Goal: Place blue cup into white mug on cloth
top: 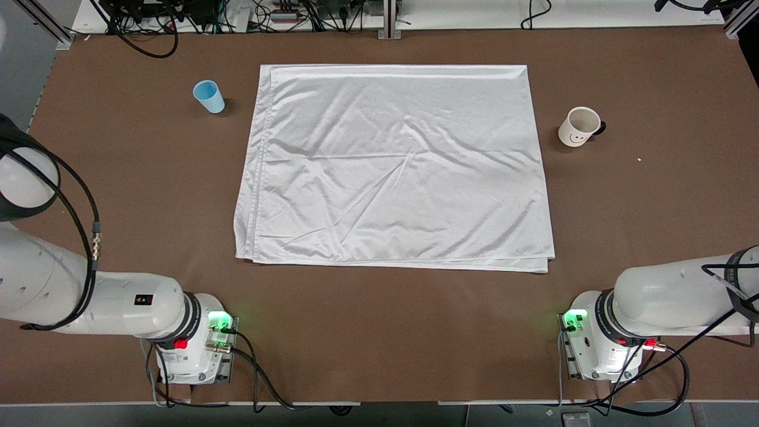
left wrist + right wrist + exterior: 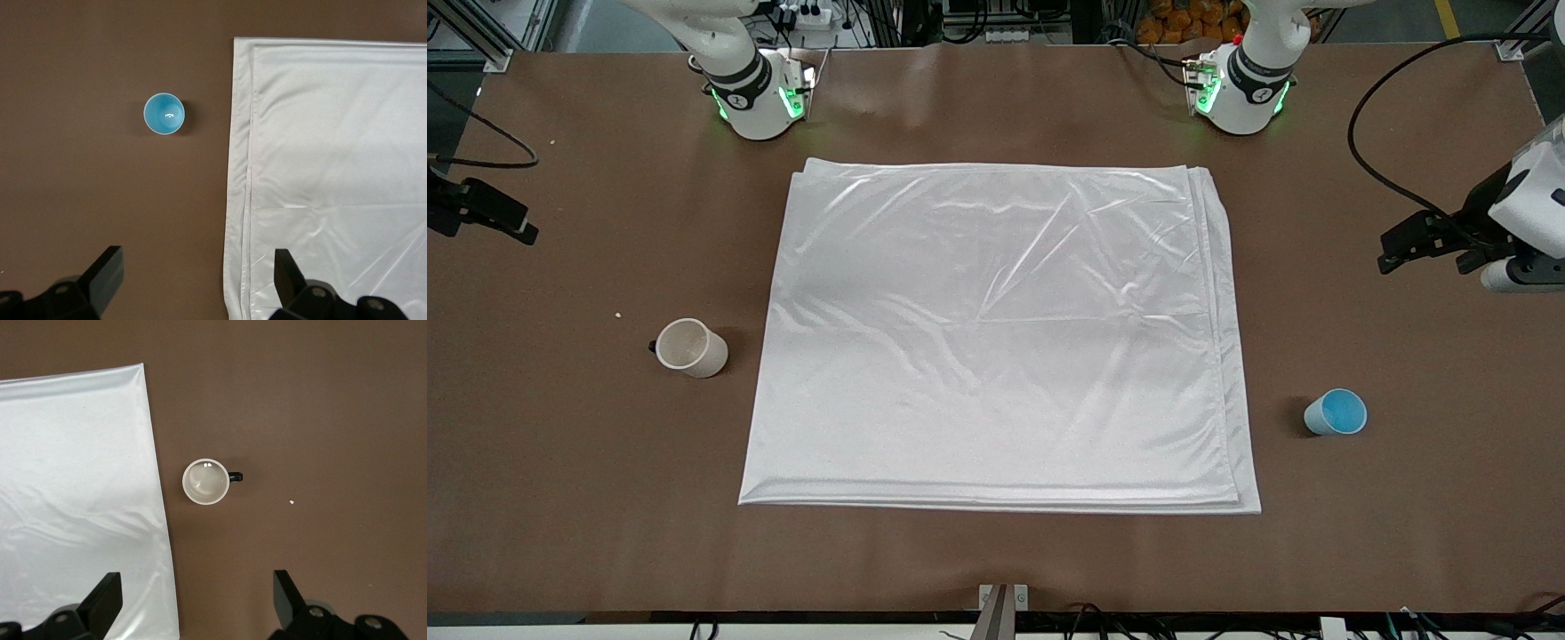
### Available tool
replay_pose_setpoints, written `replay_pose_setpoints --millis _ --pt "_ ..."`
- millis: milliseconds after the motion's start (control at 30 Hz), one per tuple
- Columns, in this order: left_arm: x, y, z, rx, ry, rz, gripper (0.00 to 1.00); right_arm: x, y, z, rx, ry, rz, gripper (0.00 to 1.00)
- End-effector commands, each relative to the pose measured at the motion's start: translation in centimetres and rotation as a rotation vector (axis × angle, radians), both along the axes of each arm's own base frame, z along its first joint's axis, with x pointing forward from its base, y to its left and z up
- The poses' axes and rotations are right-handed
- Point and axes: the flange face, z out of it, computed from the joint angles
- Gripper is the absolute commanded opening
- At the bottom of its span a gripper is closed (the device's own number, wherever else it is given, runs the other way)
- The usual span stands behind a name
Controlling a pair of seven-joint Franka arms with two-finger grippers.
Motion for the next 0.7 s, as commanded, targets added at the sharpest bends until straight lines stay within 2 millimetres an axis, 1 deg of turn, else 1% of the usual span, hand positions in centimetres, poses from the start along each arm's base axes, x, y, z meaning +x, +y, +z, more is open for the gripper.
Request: replay_pose_setpoints --millis 0,200,300,367,433,467,567,667 --pt "-0.3 -0.2 0.4 -0.015 -0.008 0.001 1.0 0.0 -0.3 0.2 0.009 -0.011 0.006 1.0" --pt "-0.2 -0.1 0.5 -0.015 -0.009 0.004 1.0 0.0 -0.6 0.2 0.005 -0.011 0.003 1.0" --pt "-0.2 -0.1 0.2 -0.015 -0.005 0.006 1.0 0.0 -1.1 0.0 0.004 -0.007 -0.006 1.0" --pt "0.0 -0.3 -0.1 -0.012 0.0 0.003 1.0 0.0 -1.1 0.0 0.004 -0.006 -0.005 1.0" --pt "0.3 0.1 -0.8 -0.004 0.012 0.005 1.0 0.0 -1.1 -0.1 0.004 -0.004 -0.006 1.0" --pt "0.6 0.2 -1.5 -0.002 0.025 0.007 1.0 0.0 -1.1 -0.1 0.004 -0.004 -0.005 1.0" --pt "1.4 1.0 -3.2 0.017 0.049 0.01 1.0 0.0 -1.0 -0.9 0.011 0.003 -0.005 1.0" --pt "2.8 2.4 -5.6 0.063 0.064 0.009 1.0 0.2 -0.8 -1.3 0.01 0.0 0.001 1.0"
